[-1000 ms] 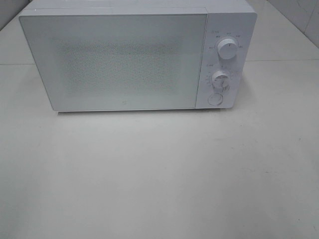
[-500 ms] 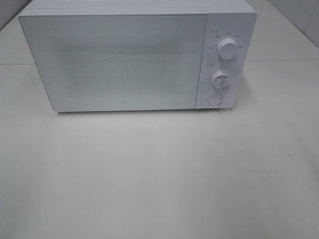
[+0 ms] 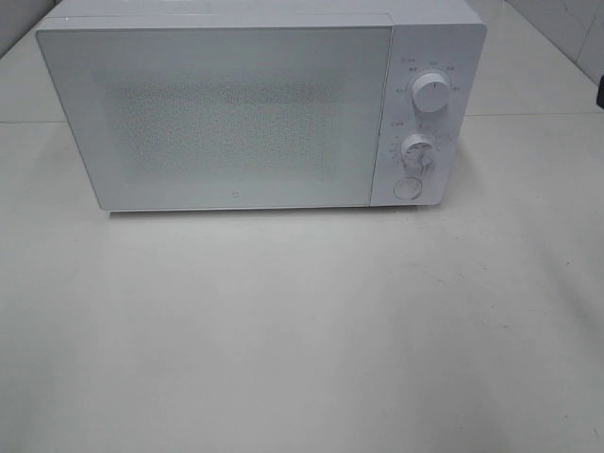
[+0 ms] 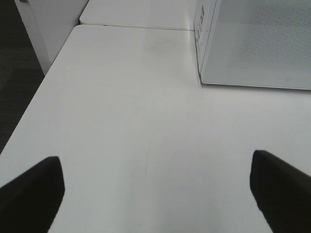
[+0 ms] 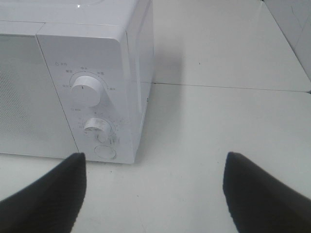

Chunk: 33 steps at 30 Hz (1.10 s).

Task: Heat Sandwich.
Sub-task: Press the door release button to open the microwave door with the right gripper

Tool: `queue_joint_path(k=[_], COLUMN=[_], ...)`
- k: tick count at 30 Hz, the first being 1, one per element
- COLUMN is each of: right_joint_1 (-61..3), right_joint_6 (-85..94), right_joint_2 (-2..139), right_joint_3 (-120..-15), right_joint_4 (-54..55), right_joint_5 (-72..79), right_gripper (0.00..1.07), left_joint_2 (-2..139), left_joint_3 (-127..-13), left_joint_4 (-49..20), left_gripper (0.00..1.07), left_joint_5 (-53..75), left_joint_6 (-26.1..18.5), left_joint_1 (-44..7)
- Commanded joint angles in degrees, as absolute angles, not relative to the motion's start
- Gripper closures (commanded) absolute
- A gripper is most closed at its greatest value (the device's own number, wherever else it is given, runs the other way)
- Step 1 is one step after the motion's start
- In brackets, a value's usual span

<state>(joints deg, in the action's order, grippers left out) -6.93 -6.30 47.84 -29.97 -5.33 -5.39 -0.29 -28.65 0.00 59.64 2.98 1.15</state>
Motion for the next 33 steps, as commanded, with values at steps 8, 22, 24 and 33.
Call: queue_joint_path(k=[8,22,24,33], right_joint_1=[-6.59,-6.7,-6.76,-6.76], right_joint_6=[-8.02,-3.5,-0.74,3.32], right_joint_2=[56.44,69.27,70.42,74.31], right_joint_3=[-30.31,-29.11,-27.79,-19.77], right_joint_4=[-5.27,-2.98,-0.69,7.1], right_joint_5=[7.79,28.13,31.74,46.75], right_gripper=[0.31,0.31,0.31,0.31], left_joint_2=[-1.78,-1.78,-1.78,-1.78], left_joint_3=[-28.48,-28.48,-28.48,-28.48], left_joint_4=[0.0,0.0,0.0,0.0], left_gripper=[0.09,0.09,0.09,0.09], left_joint_5=[59.36,59.36,59.36,59.36], left_joint_6=[2.92,2.92,2.92,2.92], left_joint_1=[1.26,1.26,1.26,1.26])
